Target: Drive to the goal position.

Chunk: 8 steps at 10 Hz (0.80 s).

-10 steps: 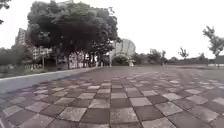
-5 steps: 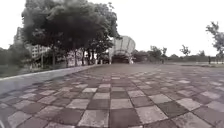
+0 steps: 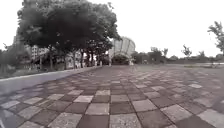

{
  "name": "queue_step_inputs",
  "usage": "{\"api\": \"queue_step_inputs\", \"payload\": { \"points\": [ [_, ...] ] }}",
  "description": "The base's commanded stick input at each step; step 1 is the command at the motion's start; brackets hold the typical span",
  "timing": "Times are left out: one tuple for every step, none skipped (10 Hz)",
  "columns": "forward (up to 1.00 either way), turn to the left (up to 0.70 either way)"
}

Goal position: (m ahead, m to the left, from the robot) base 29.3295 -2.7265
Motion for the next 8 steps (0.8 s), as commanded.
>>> {"api": "queue_step_inputs", "payload": {
  "points": [
    [1.00, 0.00],
    [1.00, 0.00],
    [1.00, 0.00],
    [1.00, 0.00],
    [1.00, 0.00],
    [1.00, 0.00],
    [1.00, 0.00],
    [1.00, 0.00]
  ]
}}
